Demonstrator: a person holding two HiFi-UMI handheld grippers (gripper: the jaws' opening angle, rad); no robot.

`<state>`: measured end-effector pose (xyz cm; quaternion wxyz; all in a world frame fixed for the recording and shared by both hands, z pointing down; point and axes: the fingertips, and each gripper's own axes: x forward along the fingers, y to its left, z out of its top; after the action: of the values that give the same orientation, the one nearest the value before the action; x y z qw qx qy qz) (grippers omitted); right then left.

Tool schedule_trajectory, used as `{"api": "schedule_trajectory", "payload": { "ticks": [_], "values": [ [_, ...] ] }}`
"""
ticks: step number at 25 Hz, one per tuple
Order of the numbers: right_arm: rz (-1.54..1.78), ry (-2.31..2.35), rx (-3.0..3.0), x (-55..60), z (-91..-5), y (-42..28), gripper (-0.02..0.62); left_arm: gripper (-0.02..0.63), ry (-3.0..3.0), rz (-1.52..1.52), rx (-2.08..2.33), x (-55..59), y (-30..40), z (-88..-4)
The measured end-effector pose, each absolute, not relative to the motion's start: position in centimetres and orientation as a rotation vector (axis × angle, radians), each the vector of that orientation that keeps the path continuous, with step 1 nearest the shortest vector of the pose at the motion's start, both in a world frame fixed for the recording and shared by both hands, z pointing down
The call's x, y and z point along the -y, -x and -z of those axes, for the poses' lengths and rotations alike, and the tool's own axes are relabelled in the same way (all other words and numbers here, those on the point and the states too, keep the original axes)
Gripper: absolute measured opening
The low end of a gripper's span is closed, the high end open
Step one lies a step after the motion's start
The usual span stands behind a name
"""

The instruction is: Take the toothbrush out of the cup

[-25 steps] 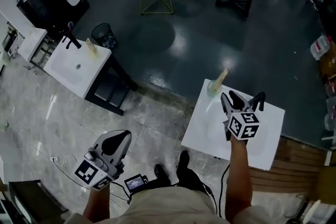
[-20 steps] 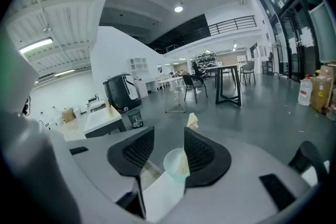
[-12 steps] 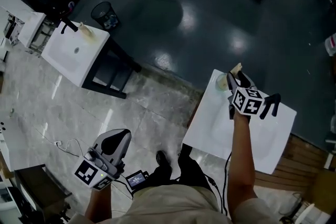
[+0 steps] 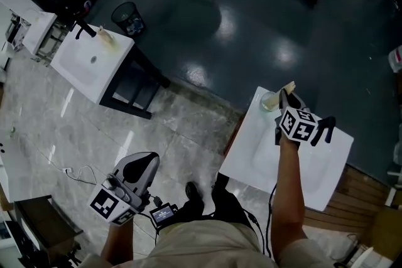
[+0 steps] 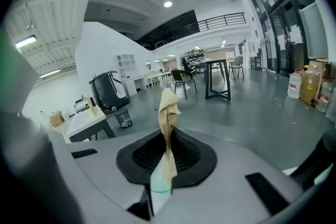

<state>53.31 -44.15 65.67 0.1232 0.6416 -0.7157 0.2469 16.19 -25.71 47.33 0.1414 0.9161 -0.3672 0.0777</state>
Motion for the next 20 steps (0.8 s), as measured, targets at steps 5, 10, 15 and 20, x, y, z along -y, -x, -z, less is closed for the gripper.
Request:
{"api": "schedule_trajectory", "payload": {
  "ticks": [5, 10, 15, 20],
  "values": [
    [-0.596, -1.949, 2.138, 43.0, -60.0, -52.9, 0.028, 0.006, -2.680, -0.183, 1.074, 25.5, -14.7, -45.8],
    [-0.442, -1.986, 2.220, 40.1, -52.2, -50.9, 0.028, 0.006, -2.735, -0.123, 1.088, 24.2, -12.7, -42.8],
    [-0.236, -1.932, 2.362, 35.6, -41.9, -46.3, 0.028, 0.006, -2.795, -0.040, 1.111, 22.4, -9.9, -39.0],
    [-0.094, -1.815, 2.530, 29.0, -34.4, -40.0, 0.028, 0.006, -2.837, 0.021, 1.118, 19.7, -7.0, -37.0]
  ]
}}
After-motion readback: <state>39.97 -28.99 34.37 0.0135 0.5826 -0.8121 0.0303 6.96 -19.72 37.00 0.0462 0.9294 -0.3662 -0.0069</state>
